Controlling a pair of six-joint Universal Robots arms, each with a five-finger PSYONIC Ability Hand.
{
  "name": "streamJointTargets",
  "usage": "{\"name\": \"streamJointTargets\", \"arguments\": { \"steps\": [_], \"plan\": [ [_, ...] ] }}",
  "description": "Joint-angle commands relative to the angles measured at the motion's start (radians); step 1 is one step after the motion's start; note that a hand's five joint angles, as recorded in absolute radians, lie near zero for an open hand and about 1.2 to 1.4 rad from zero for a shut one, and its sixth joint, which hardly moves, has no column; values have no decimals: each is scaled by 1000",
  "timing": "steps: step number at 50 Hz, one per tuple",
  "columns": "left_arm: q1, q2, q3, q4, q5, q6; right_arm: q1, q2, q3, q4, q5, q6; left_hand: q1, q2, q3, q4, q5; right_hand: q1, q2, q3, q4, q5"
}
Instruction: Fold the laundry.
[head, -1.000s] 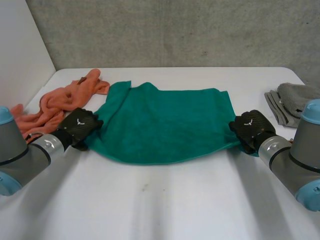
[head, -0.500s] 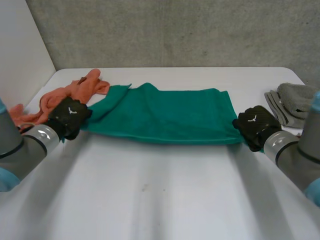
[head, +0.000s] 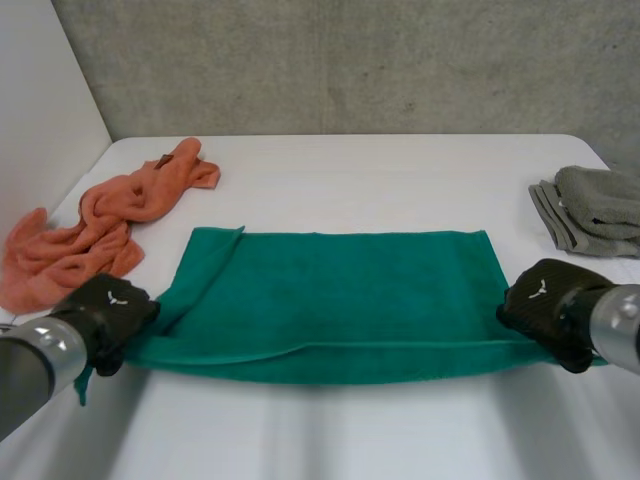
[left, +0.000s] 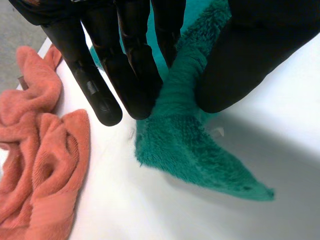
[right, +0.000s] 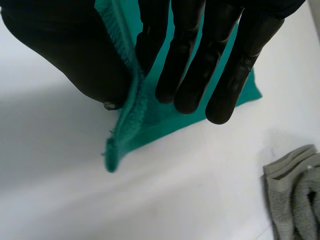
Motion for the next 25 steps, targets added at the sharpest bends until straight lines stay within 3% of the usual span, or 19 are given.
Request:
{"name": "streamJointTargets", "arguments": {
  "steps": [1, 5, 9, 14, 19, 25],
  "plan": [
    [-22, -239, 222, 141, -27, -3, 3, 203, -138, -147, 72, 16, 256, 203, 208, 198, 253, 405, 224, 213, 206, 230],
    [-74, -341, 426, 186, -56, -10, 34, 294, -322, -205, 113, 56, 256, 203, 208, 198, 253, 405, 224, 213, 206, 230],
    [-102, -387, 637, 248, -79, -18, 74, 347, -648, -252, 123, 148, 256, 203, 208, 198, 253, 405, 224, 213, 206, 230],
    [-128, -378, 819, 528, -81, -74, 83, 355, -910, -435, 121, 214, 256, 203, 208, 198, 253, 405, 224, 213, 206, 230],
    [-136, -316, 853, 738, -97, -164, 84, 321, -962, -657, 120, 223, 256, 203, 208, 198, 253, 405, 224, 213, 206, 230],
    [-127, -270, 801, 707, -128, -190, 115, 278, -869, -704, 109, 223, 256, 203, 208, 198, 253, 405, 224, 213, 206, 230]
  ]
}}
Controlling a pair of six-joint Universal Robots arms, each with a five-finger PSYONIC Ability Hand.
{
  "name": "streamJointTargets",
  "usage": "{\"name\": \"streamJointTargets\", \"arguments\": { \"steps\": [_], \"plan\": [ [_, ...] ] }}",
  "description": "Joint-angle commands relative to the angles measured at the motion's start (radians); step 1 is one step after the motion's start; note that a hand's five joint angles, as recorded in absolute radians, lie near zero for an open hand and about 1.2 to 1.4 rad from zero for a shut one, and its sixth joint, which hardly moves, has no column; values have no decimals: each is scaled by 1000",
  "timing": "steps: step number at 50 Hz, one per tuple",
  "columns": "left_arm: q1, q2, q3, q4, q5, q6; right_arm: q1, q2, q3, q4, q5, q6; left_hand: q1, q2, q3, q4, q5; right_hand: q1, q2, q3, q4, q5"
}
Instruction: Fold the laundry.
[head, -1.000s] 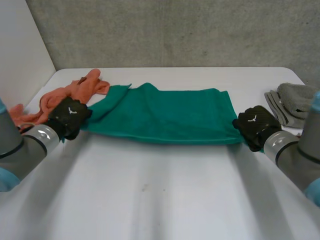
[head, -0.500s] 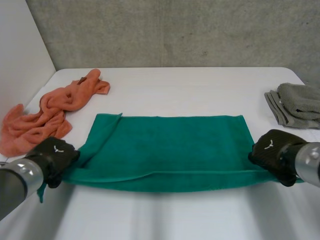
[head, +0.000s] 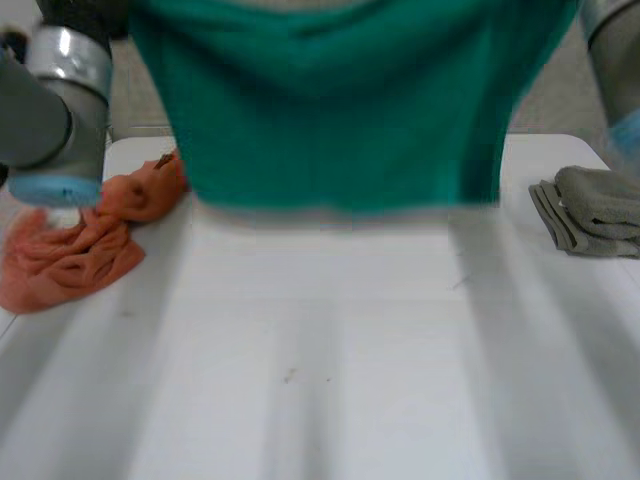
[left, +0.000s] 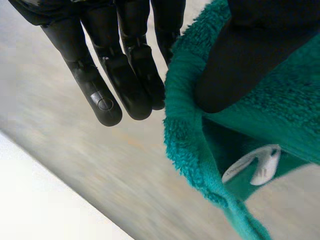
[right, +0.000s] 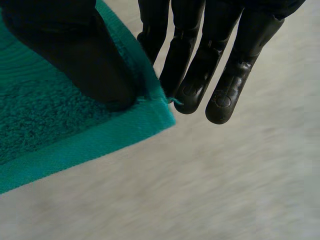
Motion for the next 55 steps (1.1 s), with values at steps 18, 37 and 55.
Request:
{"name": "streamJointTargets", "arguments": {
  "steps": [18, 37, 55],
  "plan": [
    [14, -117, -483, -24, -27, -16, 53, 86, 605, -68, -51, -8, 256, 203, 208, 197, 253, 405, 224, 213, 206, 230],
    [31, 109, -782, -427, -21, 81, -30, -86, 809, 441, -77, -28, 256, 203, 208, 197, 253, 405, 224, 213, 206, 230],
    [123, 66, -825, -206, 0, 72, -123, -91, 964, 199, -197, 74, -504, -557, -552, -563, -507, 405, 224, 213, 206, 230]
  ]
}}
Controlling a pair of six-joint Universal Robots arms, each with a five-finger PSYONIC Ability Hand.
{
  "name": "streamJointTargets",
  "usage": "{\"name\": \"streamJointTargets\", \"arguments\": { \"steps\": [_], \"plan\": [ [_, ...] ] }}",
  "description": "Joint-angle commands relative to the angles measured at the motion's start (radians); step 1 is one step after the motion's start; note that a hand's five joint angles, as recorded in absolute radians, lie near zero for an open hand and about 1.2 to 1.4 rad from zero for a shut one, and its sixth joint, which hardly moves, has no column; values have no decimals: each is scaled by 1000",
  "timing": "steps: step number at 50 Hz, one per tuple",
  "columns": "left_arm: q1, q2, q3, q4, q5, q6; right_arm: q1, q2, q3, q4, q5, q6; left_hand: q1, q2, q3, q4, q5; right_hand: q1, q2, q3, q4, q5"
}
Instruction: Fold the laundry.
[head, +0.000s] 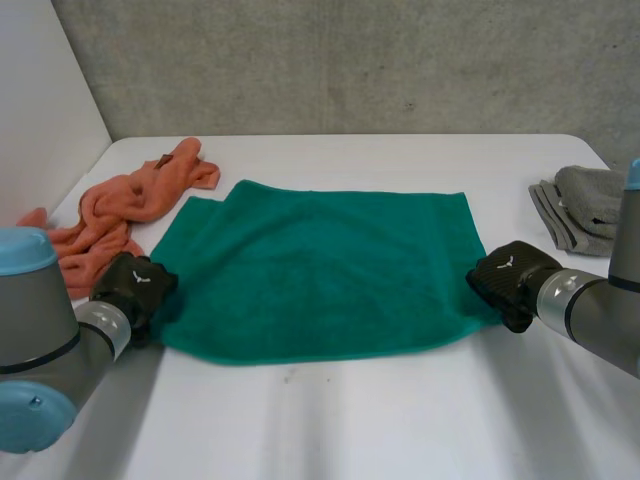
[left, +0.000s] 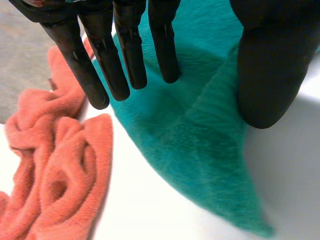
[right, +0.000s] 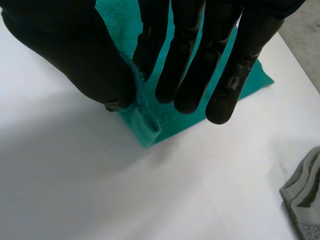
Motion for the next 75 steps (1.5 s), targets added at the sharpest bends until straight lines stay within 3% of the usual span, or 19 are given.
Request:
{"name": "streamJointTargets", "arguments": {
  "steps": [1, 14, 17, 22, 28, 32, 36, 41, 50, 57, 67, 75],
  "plan": [
    [45, -22, -19, 126, 1, 0, -25, 7, 59, -92, -4, 37, 56, 50, 49, 55, 60, 405, 224, 213, 206, 228],
    [105, -6, -50, 132, 41, 0, -24, 4, 114, -160, -3, 40, 106, 99, 99, 105, 109, 405, 224, 213, 206, 228],
    [114, -4, -59, 135, 52, 0, -24, 4, 119, -160, -3, 40, 211, 205, 204, 210, 215, 405, 224, 213, 206, 228],
    [117, 19, -62, 125, 59, -2, -22, 3, 127, -157, -6, 40, 818, 812, 811, 817, 822, 405, 224, 213, 206, 228],
    [117, 105, -104, 70, 70, 0, -24, -13, 133, -126, -1, 23, 819, 813, 812, 818, 823, 405, 224, 213, 206, 228],
    [130, 194, -154, -28, 56, 21, -42, -106, 156, 40, 8, -80, 819, 813, 812, 818, 823, 405, 224, 213, 206, 228],
    [142, 316, -223, -269, 46, 41, -135, -207, 228, 234, 11, -231, 819, 813, 812, 818, 823, 405, 224, 213, 206, 228],
    [120, 375, -265, -440, 49, 47, -182, -312, 303, 368, -6, -381, 819, 813, 812, 818, 823, 405, 224, 213, 206, 228],
    [96, 314, -165, -290, 40, 46, -154, -326, 282, 221, 2, -300, 819, 813, 812, 818, 823, 405, 224, 213, 206, 228],
    [58, 120, 11, -149, 10, 35, -90, -162, 147, 54, 29, -201, 819, 813, 812, 818, 823, 405, 224, 213, 206, 228],
    [-38, -189, 307, 114, -20, 40, -5, 82, -111, -198, 174, -179, 819, 813, 812, 818, 823, 405, 224, 213, 206, 228],
    [-84, -404, 568, 146, -80, 46, 36, 306, -367, -250, 212, -181, 819, 813, 812, 818, 823, 405, 224, 213, 206, 228]
  ]
}}
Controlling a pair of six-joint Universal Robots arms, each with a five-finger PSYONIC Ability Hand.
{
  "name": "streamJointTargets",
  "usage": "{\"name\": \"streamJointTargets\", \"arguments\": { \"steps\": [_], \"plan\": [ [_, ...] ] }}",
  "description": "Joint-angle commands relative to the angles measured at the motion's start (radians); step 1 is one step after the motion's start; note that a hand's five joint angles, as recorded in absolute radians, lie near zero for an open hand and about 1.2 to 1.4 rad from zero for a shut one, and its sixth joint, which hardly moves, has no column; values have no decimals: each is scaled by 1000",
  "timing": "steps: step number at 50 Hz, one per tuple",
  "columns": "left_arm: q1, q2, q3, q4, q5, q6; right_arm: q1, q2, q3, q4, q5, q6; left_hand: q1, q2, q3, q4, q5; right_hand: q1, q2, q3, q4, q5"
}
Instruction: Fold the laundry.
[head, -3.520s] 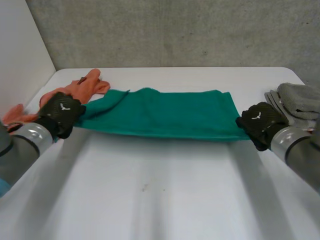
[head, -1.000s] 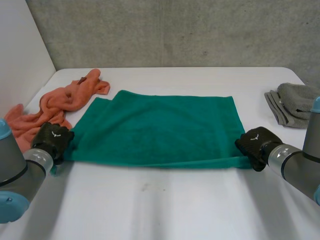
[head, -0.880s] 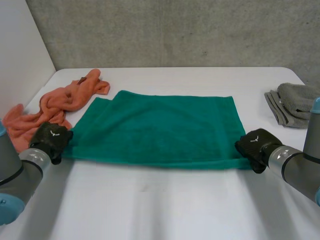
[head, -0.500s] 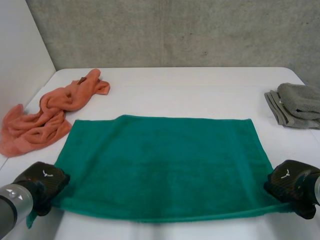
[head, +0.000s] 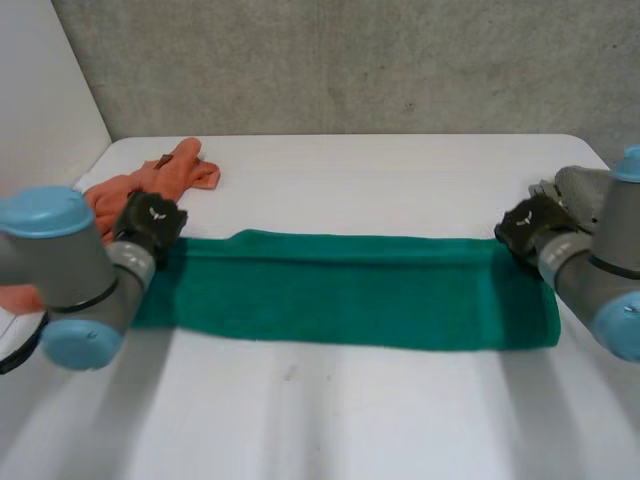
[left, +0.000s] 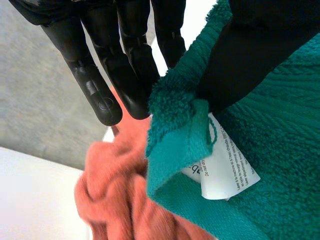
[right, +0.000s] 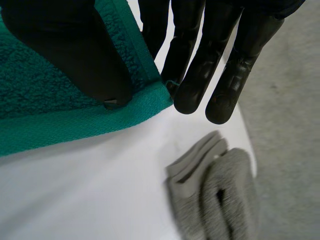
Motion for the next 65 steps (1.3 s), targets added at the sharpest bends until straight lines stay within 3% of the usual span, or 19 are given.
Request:
{"name": "streamJointTargets", "arguments": {
  "steps": [1, 6, 8, 10, 11, 12, 17, 21, 27, 30, 37, 45, 52, 55, 56, 57, 59, 65],
  "plan": [
    [-34, -190, 233, 25, -55, 7, 35, 193, -229, -41, 38, -6, 248, 205, 209, 198, 257, 405, 224, 213, 206, 228],
    [-37, -257, 324, 27, -81, 8, 35, 309, -373, -74, 53, -19, 248, 205, 209, 198, 257, 405, 224, 213, 206, 228],
    [-40, -268, 331, 31, -77, 8, 37, 347, -426, -77, 50, -22, -34, -78, -74, -85, -25, 405, 224, 213, 206, 228],
    [-48, -270, 327, 34, -78, 8, 38, 365, -452, -75, 58, -20, -486, -530, -526, -536, -477, -467, -648, -659, -666, -643],
    [-60, -267, 324, 38, -78, 8, 44, 375, -464, -78, 57, -16, -858, -901, -897, -908, -848, -817, -998, -1009, -1016, -993],
    [-69, -265, 322, 41, -80, 8, 47, 375, -467, -78, 57, -8, -974, -1017, -1013, -1024, -964, -817, -998, -1009, -1016, -993],
    [-92, -222, 287, 45, -86, -6, 48, 298, -447, -84, 63, 70, -961, -1005, -1001, -1011, -952, -817, -998, -1009, -1016, -993],
    [-89, -129, 189, 45, -83, -19, 43, 139, -351, -74, 52, 211, -958, -1002, -998, -1008, -949, -817, -998, -1009, -1016, -993],
    [-86, 66, -13, 47, -58, -119, -9, -75, -86, -67, -40, 333, -967, -1011, -1006, -1017, -958, -817, -998, -1009, -1016, -993],
    [-84, 144, -105, 47, -22, -202, -54, -130, 51, -34, -119, 342, -967, -1011, -1006, -1017, -958, -817, -998, -1009, -1016, -993],
    [-58, 229, -242, 48, 49, -312, -115, -156, 256, 25, -210, 348, -952, -996, -992, -1003, -943, -817, -998, -1009, -1016, -993],
    [-57, 229, -274, 65, 63, -325, -138, -115, 340, -124, -217, 353, -955, -999, -995, -1006, -946, -508, -689, -700, -707, -685],
    [-58, 256, -277, 71, 101, -334, -138, -86, 340, -178, -217, 353, -958, -1002, -998, -1008, -949, -384, -565, -576, -583, -561],
    [-60, 284, -282, 71, 147, -345, -138, -64, 331, -187, -215, 350, -958, -1002, -998, -1008, -949, -167, -349, -360, -366, -344],
    [-61, 289, -284, 71, 153, -348, -138, -61, 329, -189, -215, 350, -958, -1002, -998, -1008, -949, -53, -234, -246, -252, -230],
    [-61, 293, -287, 71, 158, -351, -138, -56, 324, -189, -217, 350, -958, -1002, -998, -1008, -949, 221, 40, 29, 22, 45],
    [-61, 301, -291, 70, 163, -357, -140, -50, 321, -189, -217, 348, -955, -999, -995, -1006, -946, 405, 223, 212, 205, 228],
    [-61, 316, -310, 70, 164, -360, -167, -56, 318, -187, -218, 342, -958, -1002, -998, -1008, -949, 405, 224, 213, 206, 228]
  ]
}}
